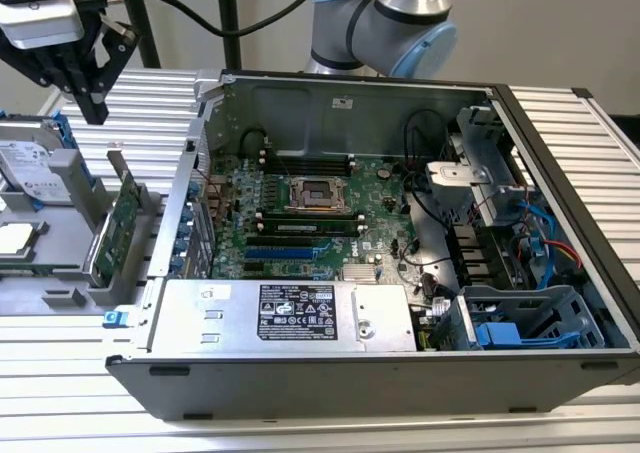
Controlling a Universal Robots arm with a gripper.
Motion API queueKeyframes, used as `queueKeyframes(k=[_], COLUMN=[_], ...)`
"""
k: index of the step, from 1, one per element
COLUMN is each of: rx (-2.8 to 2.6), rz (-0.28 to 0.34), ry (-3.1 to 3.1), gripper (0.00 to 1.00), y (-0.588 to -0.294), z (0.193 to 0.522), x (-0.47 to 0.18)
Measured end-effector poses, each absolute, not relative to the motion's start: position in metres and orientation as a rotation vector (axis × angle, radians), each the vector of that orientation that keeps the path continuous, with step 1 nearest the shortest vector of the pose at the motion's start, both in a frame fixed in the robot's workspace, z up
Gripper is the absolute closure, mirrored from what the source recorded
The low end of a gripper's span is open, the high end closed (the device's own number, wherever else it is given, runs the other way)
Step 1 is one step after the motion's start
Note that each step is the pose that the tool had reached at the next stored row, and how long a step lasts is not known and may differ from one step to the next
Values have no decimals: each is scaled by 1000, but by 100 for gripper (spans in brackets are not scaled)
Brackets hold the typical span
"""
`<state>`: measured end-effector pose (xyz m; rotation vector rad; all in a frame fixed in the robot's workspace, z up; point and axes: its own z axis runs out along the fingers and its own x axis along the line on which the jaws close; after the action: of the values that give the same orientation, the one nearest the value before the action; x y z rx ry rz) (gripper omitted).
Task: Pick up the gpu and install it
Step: 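Reach for the gpu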
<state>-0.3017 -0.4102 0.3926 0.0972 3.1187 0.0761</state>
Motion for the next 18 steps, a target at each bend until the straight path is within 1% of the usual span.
queueKeyframes(k=[18], rx=[94], rz=[76], ry=[3119], gripper=[100], y=[-414], z=[393], x=[-324])
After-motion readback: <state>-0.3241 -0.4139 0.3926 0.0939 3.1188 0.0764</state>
